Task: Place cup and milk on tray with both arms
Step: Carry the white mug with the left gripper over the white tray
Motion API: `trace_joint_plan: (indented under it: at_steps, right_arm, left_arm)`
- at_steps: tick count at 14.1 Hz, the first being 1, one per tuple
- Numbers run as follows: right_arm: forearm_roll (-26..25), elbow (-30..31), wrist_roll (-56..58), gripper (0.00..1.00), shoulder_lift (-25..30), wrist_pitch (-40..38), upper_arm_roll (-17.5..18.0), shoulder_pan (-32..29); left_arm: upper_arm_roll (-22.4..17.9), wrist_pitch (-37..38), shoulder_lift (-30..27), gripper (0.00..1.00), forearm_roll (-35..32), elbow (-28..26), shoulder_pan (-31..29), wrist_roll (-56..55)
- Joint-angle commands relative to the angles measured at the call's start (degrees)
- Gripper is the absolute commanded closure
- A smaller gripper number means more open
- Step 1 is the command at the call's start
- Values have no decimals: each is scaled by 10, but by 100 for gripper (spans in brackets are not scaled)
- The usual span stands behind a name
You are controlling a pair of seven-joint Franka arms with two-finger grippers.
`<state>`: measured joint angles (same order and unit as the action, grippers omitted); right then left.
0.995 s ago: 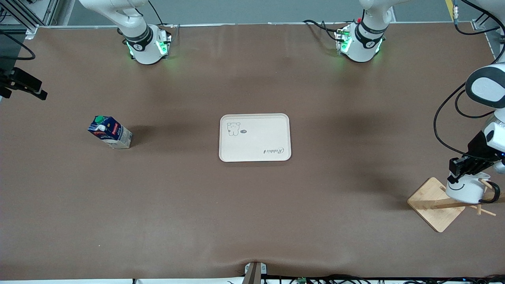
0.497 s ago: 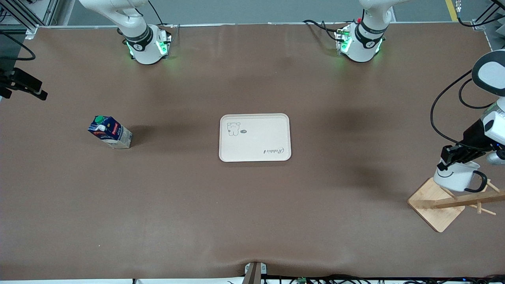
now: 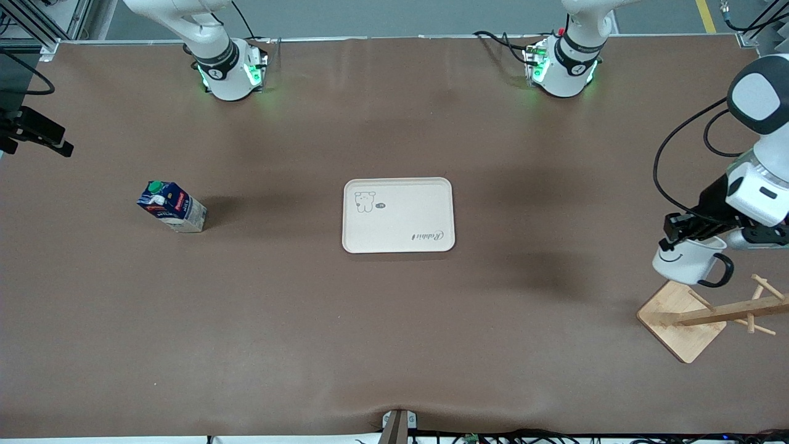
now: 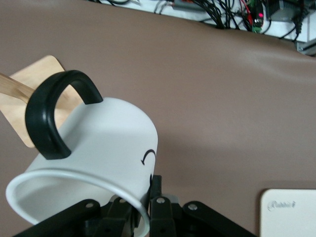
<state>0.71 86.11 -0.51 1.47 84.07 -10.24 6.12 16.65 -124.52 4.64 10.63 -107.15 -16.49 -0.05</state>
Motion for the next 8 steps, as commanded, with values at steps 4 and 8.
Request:
trace_joint_plan:
  at_steps: [4,8]
  right_arm:
    - [-2,-4,-1,0,-1,-1,3,-6]
    - [-3,-6,-2,0,-1,-1,3,-6]
  left_arm:
    - [75,62,8,100,-17,14,4,-109]
    - [94,71,37,100,-39,19,65,-248]
